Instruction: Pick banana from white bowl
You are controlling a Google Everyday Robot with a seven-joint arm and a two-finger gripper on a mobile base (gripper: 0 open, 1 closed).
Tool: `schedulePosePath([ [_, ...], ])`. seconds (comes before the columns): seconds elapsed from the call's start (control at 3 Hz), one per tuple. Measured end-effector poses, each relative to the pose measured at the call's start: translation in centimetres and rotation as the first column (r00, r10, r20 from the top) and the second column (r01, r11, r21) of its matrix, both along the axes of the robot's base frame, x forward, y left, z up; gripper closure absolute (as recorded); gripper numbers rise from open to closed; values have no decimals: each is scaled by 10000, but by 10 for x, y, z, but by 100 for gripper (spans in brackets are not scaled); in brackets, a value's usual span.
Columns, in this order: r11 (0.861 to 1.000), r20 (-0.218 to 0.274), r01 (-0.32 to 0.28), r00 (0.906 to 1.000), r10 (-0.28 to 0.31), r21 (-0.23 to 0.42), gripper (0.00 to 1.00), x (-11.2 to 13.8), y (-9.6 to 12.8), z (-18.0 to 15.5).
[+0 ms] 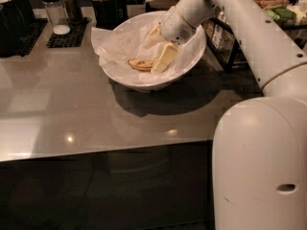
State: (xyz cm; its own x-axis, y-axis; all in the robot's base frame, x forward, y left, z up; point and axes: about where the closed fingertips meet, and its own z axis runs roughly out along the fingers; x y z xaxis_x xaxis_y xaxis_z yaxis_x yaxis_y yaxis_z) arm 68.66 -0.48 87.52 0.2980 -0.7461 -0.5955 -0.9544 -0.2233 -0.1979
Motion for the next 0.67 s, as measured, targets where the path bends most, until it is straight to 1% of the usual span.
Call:
schedulePosePath([
  [0.33,9996,-307,-185,9994,179,-201,29,5,9,-21],
  [0.67,9988,-648,-292,9975,266,-398,31,7,15,-40],
])
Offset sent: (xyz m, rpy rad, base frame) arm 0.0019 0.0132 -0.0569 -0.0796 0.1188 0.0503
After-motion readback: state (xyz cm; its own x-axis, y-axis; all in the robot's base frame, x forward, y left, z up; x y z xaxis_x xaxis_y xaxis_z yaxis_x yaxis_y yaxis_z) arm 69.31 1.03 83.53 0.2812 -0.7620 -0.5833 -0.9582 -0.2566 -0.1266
